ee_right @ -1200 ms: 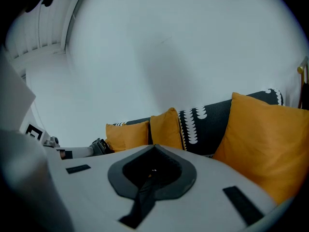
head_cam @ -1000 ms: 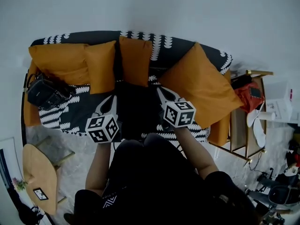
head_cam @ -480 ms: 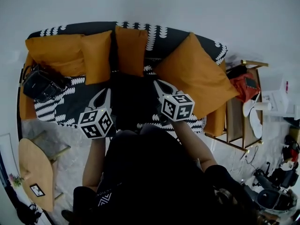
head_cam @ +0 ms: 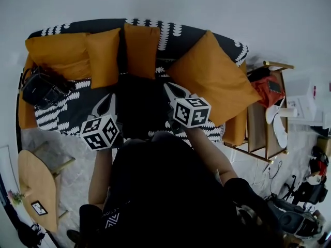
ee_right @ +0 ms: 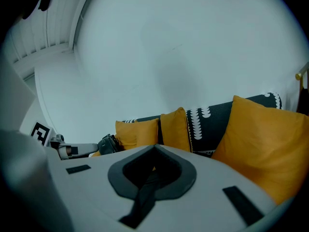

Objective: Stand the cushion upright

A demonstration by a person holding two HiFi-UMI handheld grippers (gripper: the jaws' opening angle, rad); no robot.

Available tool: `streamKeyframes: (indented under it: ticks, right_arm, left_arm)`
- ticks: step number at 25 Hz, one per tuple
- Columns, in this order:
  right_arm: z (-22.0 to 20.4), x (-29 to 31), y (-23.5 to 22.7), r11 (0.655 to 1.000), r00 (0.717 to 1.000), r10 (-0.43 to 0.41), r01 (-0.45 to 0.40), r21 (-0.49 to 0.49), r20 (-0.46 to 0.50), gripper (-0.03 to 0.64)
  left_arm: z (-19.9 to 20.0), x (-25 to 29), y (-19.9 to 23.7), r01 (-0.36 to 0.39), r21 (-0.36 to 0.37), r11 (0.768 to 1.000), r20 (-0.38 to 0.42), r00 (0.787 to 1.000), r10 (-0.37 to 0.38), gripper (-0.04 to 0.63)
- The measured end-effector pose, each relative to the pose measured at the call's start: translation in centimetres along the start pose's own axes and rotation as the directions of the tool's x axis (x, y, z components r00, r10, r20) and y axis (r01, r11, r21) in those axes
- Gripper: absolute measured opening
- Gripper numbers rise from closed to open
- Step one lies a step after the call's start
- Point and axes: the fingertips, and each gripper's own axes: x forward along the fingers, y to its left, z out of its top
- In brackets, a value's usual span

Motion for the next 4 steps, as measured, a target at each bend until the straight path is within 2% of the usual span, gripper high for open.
streamKeyframes:
  ticks: [4]
  right_arm:
    - [0.10,0.14,-0.15,1.000,1.000,0.000,0.000,-0.001,0.001,-0.007]
  left_arm:
    - [0.02,0.34,-0.33,0.007,0.002,1.000,0.011,1.000,-0.007,0.015]
